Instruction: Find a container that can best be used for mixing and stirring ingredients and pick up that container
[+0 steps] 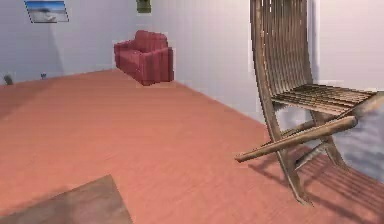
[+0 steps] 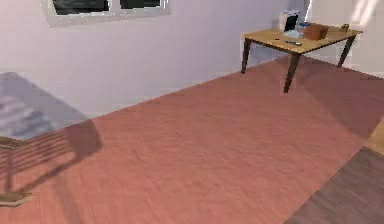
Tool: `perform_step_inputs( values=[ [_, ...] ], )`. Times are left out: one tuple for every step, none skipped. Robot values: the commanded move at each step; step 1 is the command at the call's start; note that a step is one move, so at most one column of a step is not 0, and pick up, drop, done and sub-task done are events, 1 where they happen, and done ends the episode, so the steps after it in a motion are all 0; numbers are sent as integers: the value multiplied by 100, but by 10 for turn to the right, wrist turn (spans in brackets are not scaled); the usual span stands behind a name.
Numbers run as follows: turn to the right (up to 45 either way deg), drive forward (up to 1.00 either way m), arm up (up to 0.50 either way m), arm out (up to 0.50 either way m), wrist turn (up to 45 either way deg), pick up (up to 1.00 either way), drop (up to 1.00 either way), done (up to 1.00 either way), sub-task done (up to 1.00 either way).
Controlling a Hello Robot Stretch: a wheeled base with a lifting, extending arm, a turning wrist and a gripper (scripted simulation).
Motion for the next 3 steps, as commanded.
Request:
perform_step_inputs(
  values=[
    [-390,0,0,0,0,0,0,0,0],
    [0,30,0,0,0,0,0,0,0],
    [-450,0,0,0,0,0,0,0,0]
  ],
)
